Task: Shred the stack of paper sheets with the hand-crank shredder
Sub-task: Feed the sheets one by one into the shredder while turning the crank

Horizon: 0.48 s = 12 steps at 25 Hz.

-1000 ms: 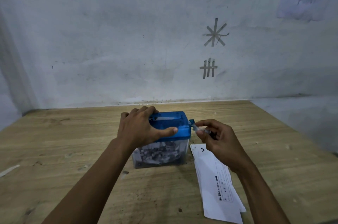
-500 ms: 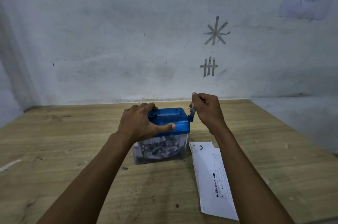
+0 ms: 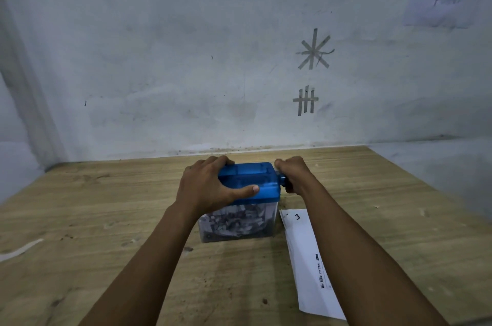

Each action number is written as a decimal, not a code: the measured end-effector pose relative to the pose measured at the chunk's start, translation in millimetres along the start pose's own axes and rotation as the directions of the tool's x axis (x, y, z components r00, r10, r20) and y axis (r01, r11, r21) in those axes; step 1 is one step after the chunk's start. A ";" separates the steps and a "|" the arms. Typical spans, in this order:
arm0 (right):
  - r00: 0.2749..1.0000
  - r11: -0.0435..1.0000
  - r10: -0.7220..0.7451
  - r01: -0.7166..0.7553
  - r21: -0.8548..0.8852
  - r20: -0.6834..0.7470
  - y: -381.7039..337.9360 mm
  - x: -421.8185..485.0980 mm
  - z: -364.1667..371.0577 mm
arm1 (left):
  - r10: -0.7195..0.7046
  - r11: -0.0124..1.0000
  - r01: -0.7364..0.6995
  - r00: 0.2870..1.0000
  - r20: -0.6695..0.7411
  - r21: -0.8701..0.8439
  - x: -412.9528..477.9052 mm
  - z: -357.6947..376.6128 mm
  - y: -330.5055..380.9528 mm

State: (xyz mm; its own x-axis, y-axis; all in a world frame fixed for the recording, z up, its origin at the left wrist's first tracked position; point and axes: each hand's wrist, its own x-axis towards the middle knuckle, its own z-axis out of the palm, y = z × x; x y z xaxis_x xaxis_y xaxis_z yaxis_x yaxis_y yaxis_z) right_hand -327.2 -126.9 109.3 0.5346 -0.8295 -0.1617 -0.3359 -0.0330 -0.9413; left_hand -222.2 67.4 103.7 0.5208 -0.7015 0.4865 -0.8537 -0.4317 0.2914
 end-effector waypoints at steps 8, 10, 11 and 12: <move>0.991 0.978 -0.082 0.100 -0.185 0.104 54.0 -66.1 -17.0 | -0.038 0.996 0.038 0.999 0.000 0.085 -2.5 -2.1 4.6; 0.967 0.927 -0.245 0.255 -0.275 0.072 54.6 -85.8 -32.8 | -0.013 0.995 0.010 1.000 0.028 0.102 0.0 -3.6 5.6; 0.947 0.900 -0.315 0.319 -0.296 0.064 51.2 -91.5 -39.5 | -0.005 0.995 0.001 0.999 0.038 0.098 -0.5 -3.8 5.0; 0.927 0.876 -0.370 0.371 -0.308 0.063 46.0 -93.0 -44.1 | 0.007 0.996 -0.010 0.999 0.036 0.093 0.0 -3.5 3.2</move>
State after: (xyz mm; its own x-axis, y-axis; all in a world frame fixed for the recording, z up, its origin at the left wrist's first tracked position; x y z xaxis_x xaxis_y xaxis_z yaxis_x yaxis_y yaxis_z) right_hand -426.5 -75.9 94.1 0.6689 -0.7213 0.1796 -0.3348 -0.5080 -0.7936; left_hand -225.0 68.1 107.6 0.5147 -0.7246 0.4584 -0.8548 -0.4751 0.2087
